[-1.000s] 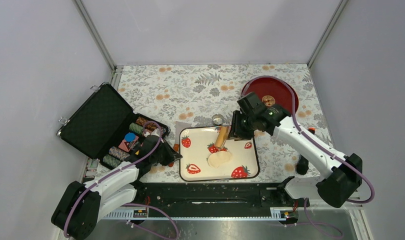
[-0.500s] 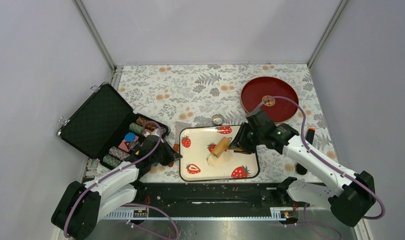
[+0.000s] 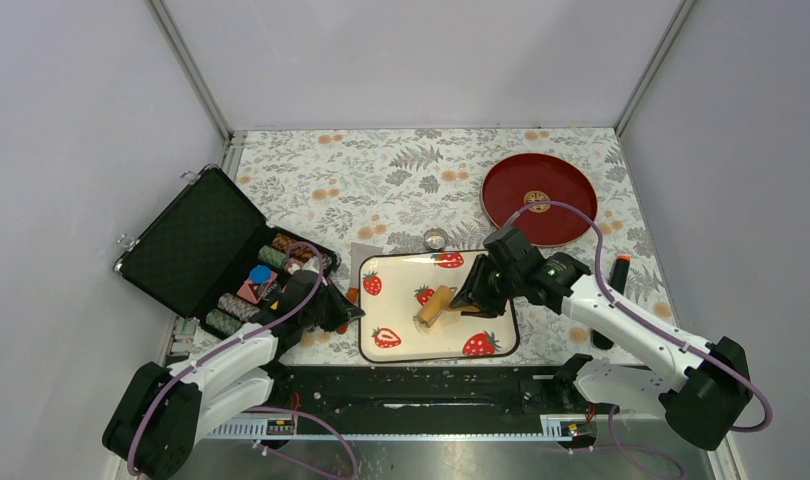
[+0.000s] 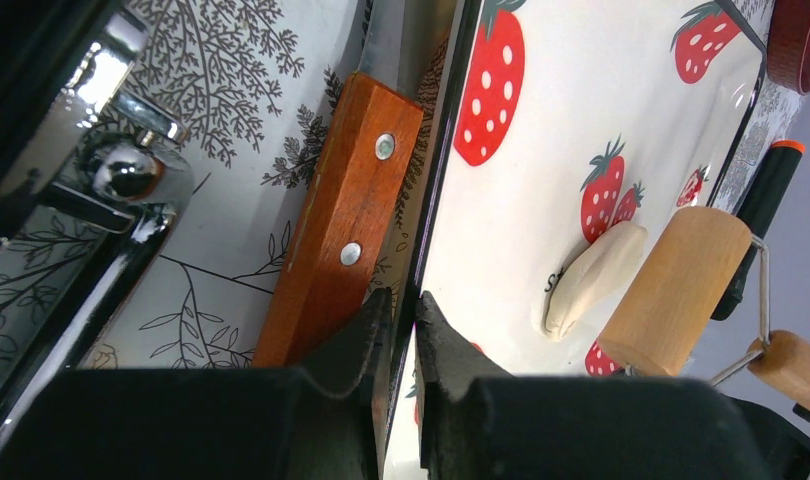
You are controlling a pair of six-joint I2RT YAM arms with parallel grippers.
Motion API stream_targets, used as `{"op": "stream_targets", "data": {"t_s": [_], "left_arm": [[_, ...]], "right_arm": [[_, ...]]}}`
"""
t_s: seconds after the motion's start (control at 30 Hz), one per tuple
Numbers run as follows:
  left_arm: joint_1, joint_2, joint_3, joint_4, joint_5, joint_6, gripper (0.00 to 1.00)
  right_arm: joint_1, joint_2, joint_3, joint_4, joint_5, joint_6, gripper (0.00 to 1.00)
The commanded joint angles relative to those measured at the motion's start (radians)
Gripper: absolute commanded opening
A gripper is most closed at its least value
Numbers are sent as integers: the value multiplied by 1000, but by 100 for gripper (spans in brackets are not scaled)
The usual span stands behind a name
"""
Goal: Roll out the dumpling wrappers from the dough
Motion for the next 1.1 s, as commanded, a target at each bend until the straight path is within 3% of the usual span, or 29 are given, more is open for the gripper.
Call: {"op": "stream_targets", "data": {"t_s": [0.0,0.37,0.93,1.07], "left_arm": [[13,-9,-16,-23,-53,5,0],[14,-9,-16,-22,-54,4,0],[14,-22,-20,-27,-56,1,0],[22,-52,24,-114,-69,23,0]], "right_arm": [[48,4,5,34,14,36,0],[70,13,5,-46,55,17,0],[81,127,-1,-101,-12,-79,0],[76,122,-18,-103,-25,-85,0]]}}
